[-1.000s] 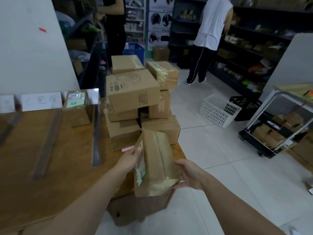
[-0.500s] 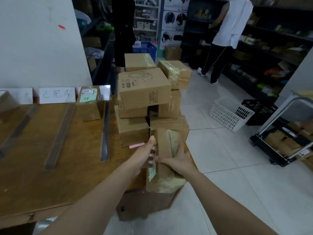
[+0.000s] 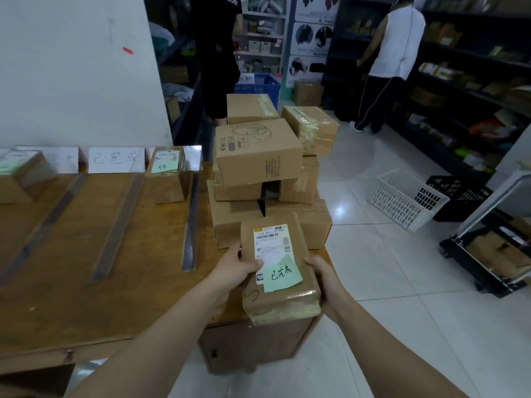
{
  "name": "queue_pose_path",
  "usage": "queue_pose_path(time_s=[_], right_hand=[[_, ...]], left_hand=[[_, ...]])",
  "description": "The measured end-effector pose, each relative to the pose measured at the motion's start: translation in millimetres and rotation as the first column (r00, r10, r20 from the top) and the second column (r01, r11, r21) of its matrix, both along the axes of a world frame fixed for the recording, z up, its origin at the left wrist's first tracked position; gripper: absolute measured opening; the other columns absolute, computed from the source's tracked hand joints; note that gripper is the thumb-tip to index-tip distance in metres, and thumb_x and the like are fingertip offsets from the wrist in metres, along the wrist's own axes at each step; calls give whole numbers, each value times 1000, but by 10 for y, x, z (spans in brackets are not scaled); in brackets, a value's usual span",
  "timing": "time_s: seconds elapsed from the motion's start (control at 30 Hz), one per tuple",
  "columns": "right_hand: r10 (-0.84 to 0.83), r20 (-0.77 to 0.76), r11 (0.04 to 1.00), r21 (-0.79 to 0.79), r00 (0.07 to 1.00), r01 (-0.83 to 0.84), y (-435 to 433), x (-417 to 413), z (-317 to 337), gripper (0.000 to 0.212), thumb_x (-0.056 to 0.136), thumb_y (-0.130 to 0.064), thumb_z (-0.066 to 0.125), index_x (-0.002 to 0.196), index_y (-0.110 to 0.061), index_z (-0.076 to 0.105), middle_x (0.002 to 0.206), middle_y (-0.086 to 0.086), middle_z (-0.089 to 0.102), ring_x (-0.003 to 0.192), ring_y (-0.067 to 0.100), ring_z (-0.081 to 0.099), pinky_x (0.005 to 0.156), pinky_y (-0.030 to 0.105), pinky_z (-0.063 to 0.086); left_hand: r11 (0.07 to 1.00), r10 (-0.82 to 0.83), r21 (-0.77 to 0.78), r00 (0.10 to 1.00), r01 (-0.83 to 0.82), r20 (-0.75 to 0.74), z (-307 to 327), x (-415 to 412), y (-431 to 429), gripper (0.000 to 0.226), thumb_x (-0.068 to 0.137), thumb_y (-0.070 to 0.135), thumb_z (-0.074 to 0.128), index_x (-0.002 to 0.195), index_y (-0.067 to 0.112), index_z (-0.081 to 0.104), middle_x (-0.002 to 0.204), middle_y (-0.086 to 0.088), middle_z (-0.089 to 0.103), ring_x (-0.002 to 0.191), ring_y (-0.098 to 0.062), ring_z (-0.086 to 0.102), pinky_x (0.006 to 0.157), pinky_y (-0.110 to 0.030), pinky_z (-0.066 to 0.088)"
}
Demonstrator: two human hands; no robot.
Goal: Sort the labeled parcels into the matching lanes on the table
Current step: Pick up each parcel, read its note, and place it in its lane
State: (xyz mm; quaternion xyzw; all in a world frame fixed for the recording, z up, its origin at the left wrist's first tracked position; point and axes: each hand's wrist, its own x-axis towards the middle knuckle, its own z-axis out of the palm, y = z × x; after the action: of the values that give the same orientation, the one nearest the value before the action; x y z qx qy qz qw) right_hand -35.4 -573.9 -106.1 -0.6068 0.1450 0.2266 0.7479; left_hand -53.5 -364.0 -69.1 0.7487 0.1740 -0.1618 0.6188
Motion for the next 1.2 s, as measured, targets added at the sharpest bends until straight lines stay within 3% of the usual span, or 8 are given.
queue_pose_path(time_s=[0.2, 0.33, 0.47, 0.53, 0.63, 0.77, 0.9, 1.2], right_hand=[[71, 51, 995, 64, 996, -74, 240, -61, 54, 61, 73, -42, 65, 129, -18, 60, 119, 16, 70, 111, 37, 65, 95, 56, 51], [114, 91, 989, 84, 989, -122, 470, -173, 129, 37, 94, -30, 51, 129, -22, 59, 117, 15, 71, 108, 37, 67, 92, 53, 53], [138, 147, 988, 42, 980, -145, 786, -252, 131, 63, 79, -42, 66, 138, -24, 53, 121, 11, 69, 112, 34, 66, 101, 58, 47], [137, 171, 990, 15, 976, -142, 975, -311, 156, 77, 68, -49, 73, 139, -26, 53, 122, 8, 70, 111, 29, 67, 102, 55, 47], [149, 219, 989, -19, 964, -149, 1279, -421, 206, 73, 65, -51, 72, 133, -25, 60, 119, 6, 71, 108, 26, 69, 100, 53, 50], [168, 271, 986, -63, 948, -157, 1685, -554, 315, 66, 78, -47, 67, 137, -20, 56, 111, 3, 74, 100, 21, 72, 85, 40, 57], [137, 304, 990, -70, 943, -121, 2070, -686, 449, 71, 72, -51, 68, 135, -20, 58, 111, 5, 74, 99, 23, 72, 85, 43, 58], [130, 338, 991, -82, 932, -108, 2706, -837, 652, 48, 90, -37, 64, 134, -18, 58, 109, 6, 74, 97, 23, 72, 78, 39, 57]], left_hand=[[996, 84, 12, 994, -85, 76, 96, -160, 233, 81, 79, 13, 78, 146, 22, 34, 132, -1, 59, 114, -21, 60, 97, -44, 50], [991, 128, 12, 985, -131, 114, 134, -307, 458, 85, 77, 12, 80, 147, 22, 34, 130, 1, 61, 112, -18, 60, 95, -43, 52], [987, 157, 8, 974, -160, 165, 234, -492, 745, 81, 78, 9, 78, 146, 19, 36, 119, 7, 60, 104, -12, 56, 76, -24, 50], [982, 185, 2, 966, -189, 178, 285, -603, 920, 80, 79, 9, 78, 146, 20, 36, 114, 9, 58, 107, -14, 56, 75, -24, 50], [974, 224, -8, 958, -226, 180, 349, -763, 1203, 79, 78, 8, 79, 144, 25, 39, 111, 13, 60, 114, -18, 57, 88, -37, 53], [966, 257, -21, 946, -258, 198, 459, -938, 1596, 82, 75, 10, 81, 145, 27, 40, 126, 6, 62, 113, -18, 59, 94, -48, 52], [964, 265, -39, 935, -264, 236, 582, -1101, 1947, 82, 76, 11, 80, 145, 27, 38, 127, 6, 61, 114, -18, 59, 94, -47, 52], [966, 256, -47, 922, -254, 290, 766, -1311, 2581, 71, 78, 9, 79, 138, 27, 45, 107, 13, 62, 104, -13, 61, 82, -36, 57]])
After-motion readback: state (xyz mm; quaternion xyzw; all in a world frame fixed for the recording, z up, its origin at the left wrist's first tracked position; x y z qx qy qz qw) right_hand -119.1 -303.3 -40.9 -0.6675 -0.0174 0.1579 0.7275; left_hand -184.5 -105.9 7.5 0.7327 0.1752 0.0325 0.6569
